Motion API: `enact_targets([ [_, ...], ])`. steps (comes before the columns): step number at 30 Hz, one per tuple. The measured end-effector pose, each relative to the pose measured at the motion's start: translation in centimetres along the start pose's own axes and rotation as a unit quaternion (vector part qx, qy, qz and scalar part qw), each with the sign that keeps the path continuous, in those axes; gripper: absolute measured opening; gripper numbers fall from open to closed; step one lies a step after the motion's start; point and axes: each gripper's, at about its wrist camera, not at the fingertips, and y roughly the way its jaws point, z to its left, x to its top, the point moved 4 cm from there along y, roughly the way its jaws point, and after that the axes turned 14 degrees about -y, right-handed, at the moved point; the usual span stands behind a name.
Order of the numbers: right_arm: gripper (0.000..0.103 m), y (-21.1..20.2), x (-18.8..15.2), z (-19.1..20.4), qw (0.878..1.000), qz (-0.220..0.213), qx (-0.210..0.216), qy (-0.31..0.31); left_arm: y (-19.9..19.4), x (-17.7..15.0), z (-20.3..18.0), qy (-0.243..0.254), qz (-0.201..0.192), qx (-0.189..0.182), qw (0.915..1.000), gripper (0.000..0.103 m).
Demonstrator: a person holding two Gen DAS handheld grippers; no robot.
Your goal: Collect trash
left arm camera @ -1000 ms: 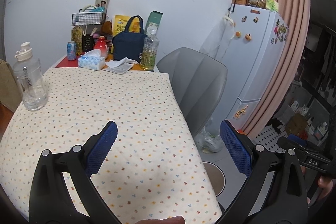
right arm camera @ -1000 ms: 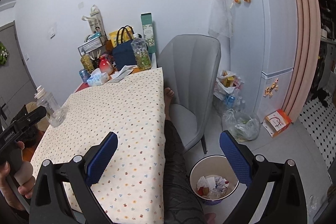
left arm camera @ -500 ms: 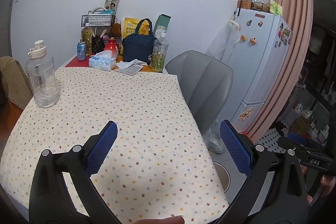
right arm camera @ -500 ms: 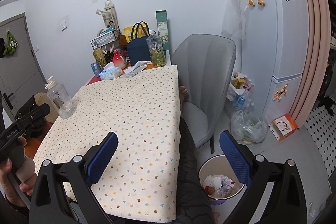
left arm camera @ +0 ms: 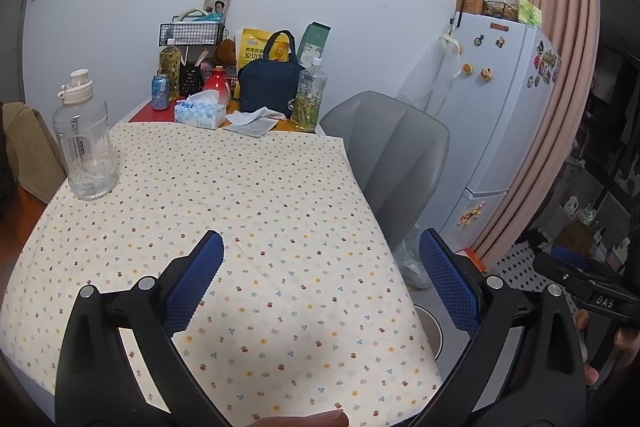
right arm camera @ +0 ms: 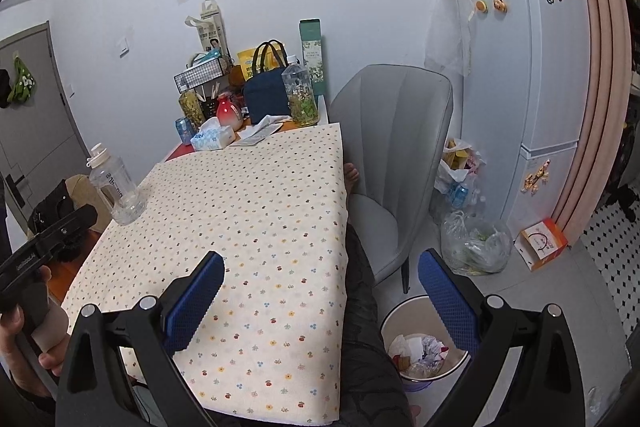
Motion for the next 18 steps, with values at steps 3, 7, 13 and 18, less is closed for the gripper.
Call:
enact_targets([
  [3,0.095,0.0,-0.03,0.04,1.0,0.001,0.001,0.003,0.03,-0.02,-0.03,0.0,0.001,0.001,1.0,0.097],
  [7,0.095,-0.11,-0.18,-0.11,1.0,0.0,0.005,0.007,-0.01,-0.04,0.14,-0.003,-0.001,0.004,1.0,0.097],
  [13,0.095,-0.17,-0.36,-0.34,1.0,0.002,0.006,0.01,0.0,-0.16,0.35,-0.005,0.001,0.006,1.0,0.097],
  [18,0.095,-0.07,-0.34,-0.45,1.0,0.003,0.007,0.008,-0.05,-0.22,0.44,-0.006,0.0,0.006,1.0,0.097],
])
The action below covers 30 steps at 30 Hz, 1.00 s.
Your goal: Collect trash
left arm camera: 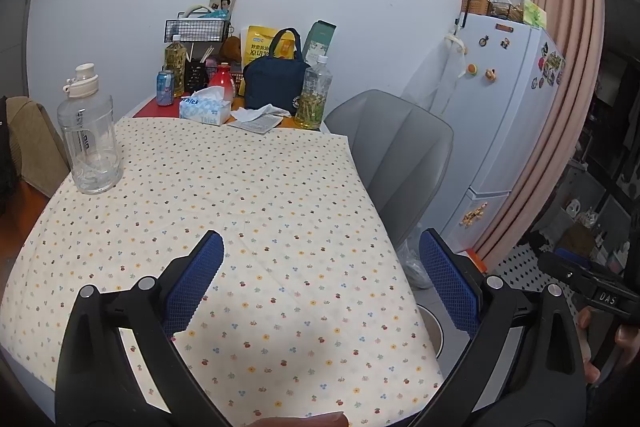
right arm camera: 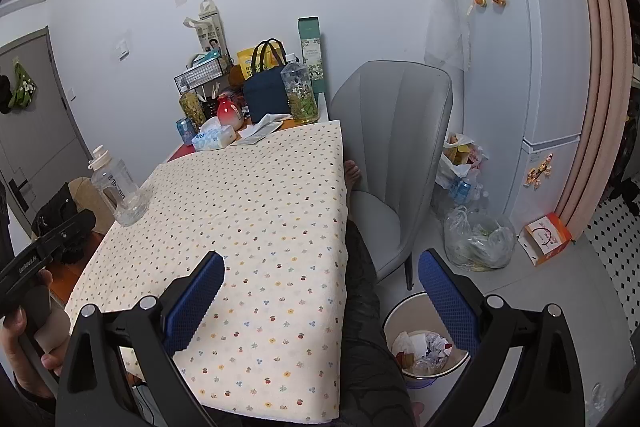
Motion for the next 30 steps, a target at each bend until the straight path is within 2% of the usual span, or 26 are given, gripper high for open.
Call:
enact_targets([
  [30,0.095,0.6,0.0,0.66,1.0,0.004,0.002,-0.013,-0.14,-0.6,0.49,-0.008,0.003,-0.001,1.0,0.097],
])
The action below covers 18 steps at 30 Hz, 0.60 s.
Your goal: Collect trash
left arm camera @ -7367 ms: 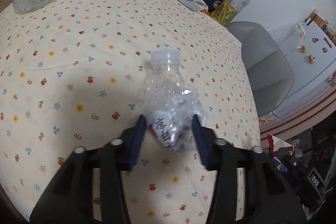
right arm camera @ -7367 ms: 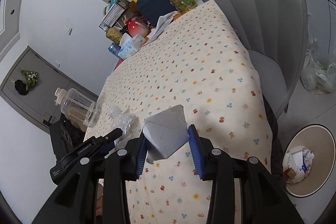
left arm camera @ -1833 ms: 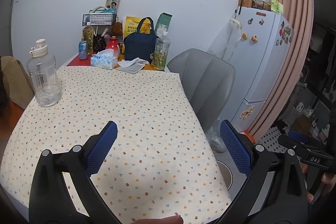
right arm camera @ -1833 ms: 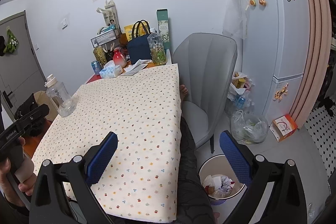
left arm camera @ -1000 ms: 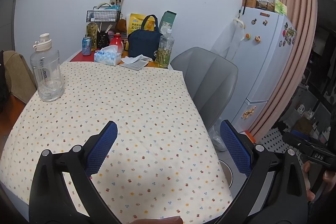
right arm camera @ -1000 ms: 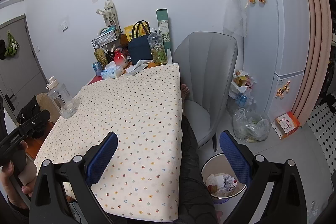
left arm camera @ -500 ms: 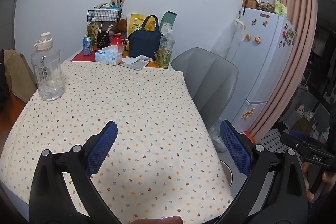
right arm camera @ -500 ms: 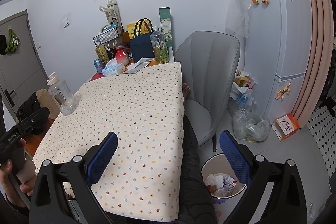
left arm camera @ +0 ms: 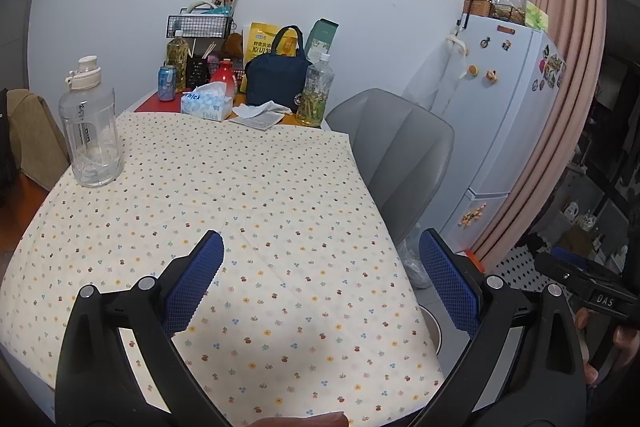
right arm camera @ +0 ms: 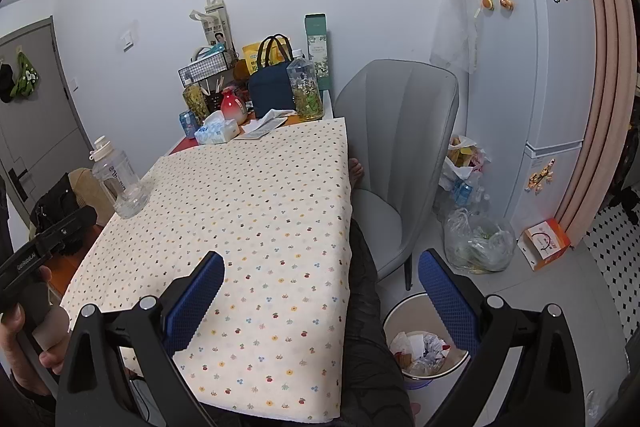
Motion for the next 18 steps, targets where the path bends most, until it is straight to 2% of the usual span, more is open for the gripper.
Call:
enact_targets([
  [18,0.095,0.43,-0.31,-0.24,1.0,0.003,-0.001,0.0,-0.15,-0.19,-0.21,0.008,-0.004,-0.001,1.0,0.097],
])
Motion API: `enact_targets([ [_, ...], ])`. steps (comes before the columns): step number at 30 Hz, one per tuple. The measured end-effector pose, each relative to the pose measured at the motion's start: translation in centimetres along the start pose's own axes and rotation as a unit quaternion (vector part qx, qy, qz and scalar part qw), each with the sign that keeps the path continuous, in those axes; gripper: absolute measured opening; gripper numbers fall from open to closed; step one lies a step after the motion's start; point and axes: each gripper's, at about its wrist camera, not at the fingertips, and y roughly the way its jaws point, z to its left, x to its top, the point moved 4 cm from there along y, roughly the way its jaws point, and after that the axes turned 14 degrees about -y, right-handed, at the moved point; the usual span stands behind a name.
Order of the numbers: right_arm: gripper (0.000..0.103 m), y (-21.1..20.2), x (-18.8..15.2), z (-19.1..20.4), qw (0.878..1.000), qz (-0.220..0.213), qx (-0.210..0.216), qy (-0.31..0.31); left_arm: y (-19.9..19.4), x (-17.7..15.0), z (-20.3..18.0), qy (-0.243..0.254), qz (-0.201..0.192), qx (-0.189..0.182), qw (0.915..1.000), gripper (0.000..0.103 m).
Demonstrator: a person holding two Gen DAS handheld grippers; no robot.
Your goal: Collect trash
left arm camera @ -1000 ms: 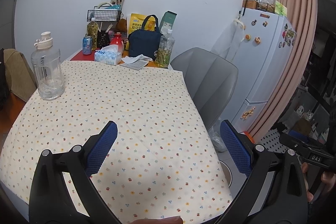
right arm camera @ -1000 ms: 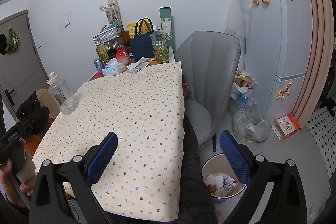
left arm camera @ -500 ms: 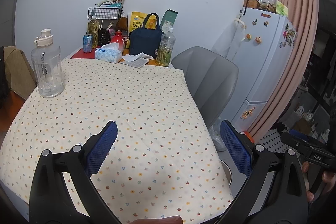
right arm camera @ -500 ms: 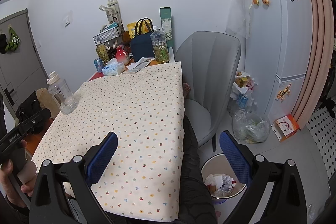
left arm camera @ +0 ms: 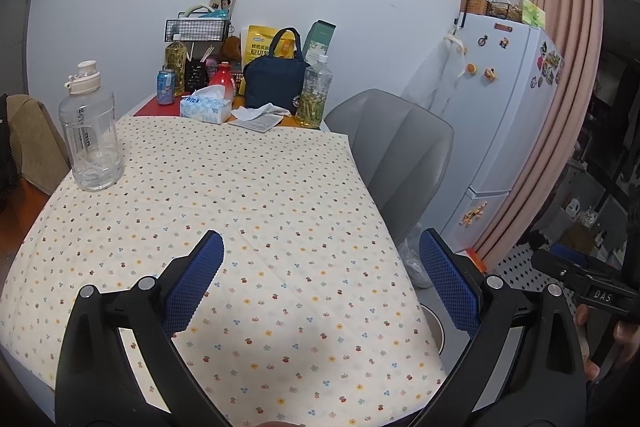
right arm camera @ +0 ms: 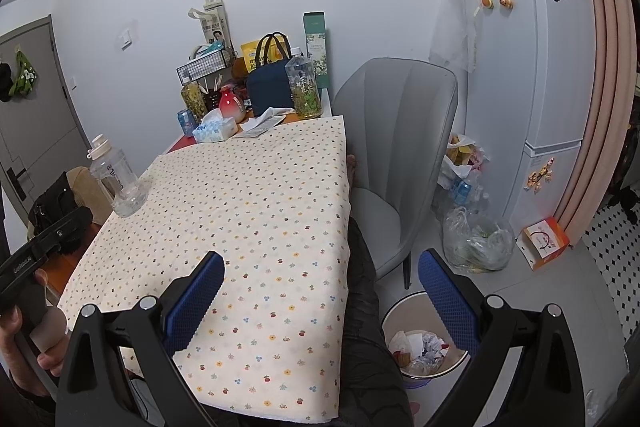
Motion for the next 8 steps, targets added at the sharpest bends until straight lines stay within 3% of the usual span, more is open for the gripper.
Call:
enact_targets([
  [8,0.095,0.05,-0.04,0.03,1.0,0.001,0.0,0.0,0.11,-0.16,-0.46,0.008,0.003,-0.006,0.9999,0.097],
])
